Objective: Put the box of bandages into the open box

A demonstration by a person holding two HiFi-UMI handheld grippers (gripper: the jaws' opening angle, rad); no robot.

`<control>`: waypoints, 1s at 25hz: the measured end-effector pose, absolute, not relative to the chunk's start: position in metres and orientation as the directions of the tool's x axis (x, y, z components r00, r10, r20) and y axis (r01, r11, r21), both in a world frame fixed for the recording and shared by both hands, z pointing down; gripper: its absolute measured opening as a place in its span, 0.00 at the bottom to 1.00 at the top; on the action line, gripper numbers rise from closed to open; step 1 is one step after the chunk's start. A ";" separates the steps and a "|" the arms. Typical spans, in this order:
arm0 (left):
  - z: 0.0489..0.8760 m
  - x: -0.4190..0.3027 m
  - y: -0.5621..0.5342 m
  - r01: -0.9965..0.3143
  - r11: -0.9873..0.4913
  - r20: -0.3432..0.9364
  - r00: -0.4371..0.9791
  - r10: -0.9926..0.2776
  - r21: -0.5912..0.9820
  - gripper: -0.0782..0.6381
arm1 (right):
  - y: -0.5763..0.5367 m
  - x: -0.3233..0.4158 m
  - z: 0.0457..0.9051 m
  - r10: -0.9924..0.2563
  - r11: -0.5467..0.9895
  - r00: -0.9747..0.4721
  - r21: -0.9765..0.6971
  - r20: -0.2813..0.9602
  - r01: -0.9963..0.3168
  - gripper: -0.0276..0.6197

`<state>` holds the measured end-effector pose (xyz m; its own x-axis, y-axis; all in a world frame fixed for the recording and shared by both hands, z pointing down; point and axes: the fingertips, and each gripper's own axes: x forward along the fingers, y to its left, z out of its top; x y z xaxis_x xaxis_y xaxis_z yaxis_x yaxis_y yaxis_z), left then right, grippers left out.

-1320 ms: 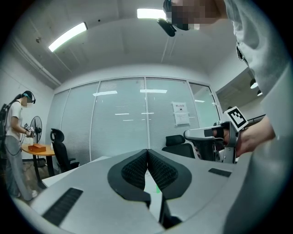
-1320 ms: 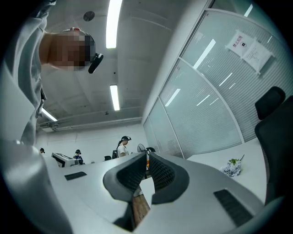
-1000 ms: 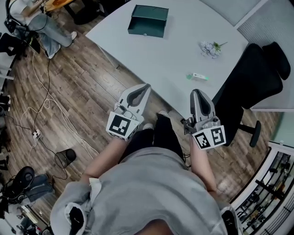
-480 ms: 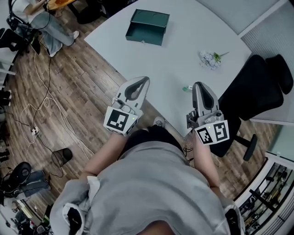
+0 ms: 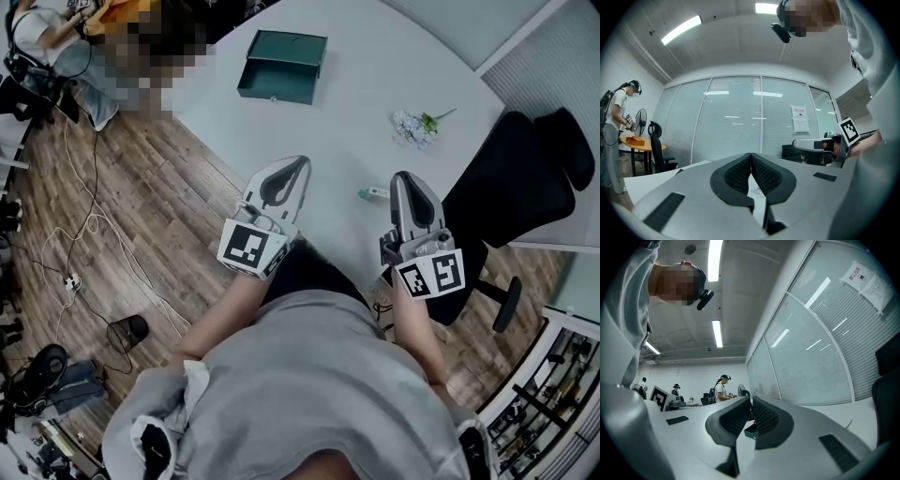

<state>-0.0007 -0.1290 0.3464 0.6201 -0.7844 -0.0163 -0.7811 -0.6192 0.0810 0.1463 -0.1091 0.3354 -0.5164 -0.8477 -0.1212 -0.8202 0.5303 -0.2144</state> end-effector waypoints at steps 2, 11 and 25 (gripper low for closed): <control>0.347 0.005 -0.136 -0.766 -0.638 -0.011 0.639 -0.769 0.081 0.14 | -0.115 0.155 0.339 -0.865 0.502 -0.492 -0.202 -0.102 -0.841 0.12; 0.350 0.035 -0.141 -0.740 -0.667 0.019 0.671 -0.742 0.080 0.14 | -0.121 0.216 0.416 -0.861 0.453 -0.446 -0.032 0.245 -0.891 0.12; 0.378 0.007 -0.166 -0.769 -0.633 0.089 0.639 -0.764 0.086 0.14 | -0.124 0.218 0.592 -0.484 0.750 -0.421 0.115 0.767 -0.652 0.22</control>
